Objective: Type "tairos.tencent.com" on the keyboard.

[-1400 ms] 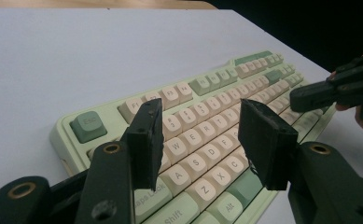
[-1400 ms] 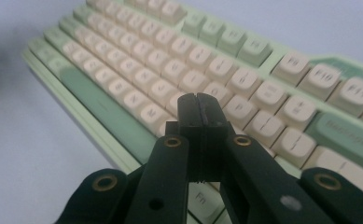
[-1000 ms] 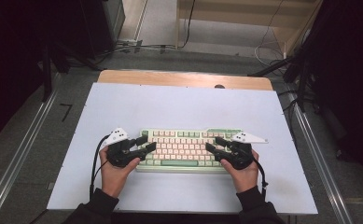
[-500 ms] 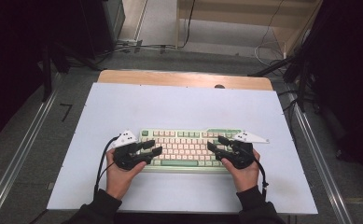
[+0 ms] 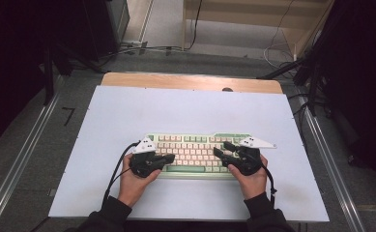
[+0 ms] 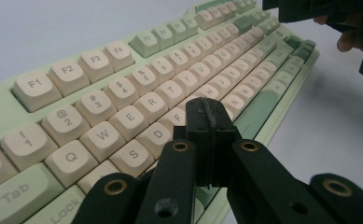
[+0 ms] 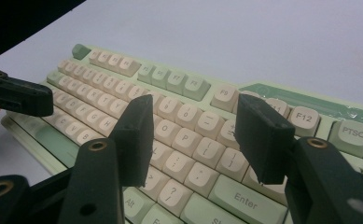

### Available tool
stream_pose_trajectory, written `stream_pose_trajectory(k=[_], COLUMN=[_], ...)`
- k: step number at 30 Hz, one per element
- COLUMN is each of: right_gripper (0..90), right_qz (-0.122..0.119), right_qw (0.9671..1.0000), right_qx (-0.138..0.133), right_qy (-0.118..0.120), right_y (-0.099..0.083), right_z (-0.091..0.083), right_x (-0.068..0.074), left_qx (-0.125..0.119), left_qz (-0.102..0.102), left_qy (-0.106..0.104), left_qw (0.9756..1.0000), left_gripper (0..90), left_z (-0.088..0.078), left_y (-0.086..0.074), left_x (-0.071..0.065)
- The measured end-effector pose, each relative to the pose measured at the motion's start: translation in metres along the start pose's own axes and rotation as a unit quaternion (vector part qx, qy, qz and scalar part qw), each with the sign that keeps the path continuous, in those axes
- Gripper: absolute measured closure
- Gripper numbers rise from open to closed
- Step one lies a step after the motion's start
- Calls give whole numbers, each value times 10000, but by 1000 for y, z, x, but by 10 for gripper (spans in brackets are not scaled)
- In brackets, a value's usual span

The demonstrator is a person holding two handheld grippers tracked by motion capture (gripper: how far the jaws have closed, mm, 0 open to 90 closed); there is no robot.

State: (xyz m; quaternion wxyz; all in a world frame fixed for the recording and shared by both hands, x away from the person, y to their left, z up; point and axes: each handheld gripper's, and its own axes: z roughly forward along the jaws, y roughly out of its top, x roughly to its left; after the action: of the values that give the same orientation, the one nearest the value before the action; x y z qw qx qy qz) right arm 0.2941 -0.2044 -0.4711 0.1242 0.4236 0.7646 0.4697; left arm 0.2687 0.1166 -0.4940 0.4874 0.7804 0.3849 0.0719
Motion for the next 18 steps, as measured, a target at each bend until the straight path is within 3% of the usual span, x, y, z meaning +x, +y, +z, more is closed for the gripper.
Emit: stream_pose_trajectory(k=[18], right_gripper=[462], right_qz=[-29], right_qw=[10000], right_qx=[50], right_qy=[23], right_y=[0], right_z=[1], right_x=[2], left_qx=[239], left_qz=[42], left_qy=[78], left_qw=[9997], left_gripper=[900], left_z=[8], left_y=[-2], left_x=[-1])
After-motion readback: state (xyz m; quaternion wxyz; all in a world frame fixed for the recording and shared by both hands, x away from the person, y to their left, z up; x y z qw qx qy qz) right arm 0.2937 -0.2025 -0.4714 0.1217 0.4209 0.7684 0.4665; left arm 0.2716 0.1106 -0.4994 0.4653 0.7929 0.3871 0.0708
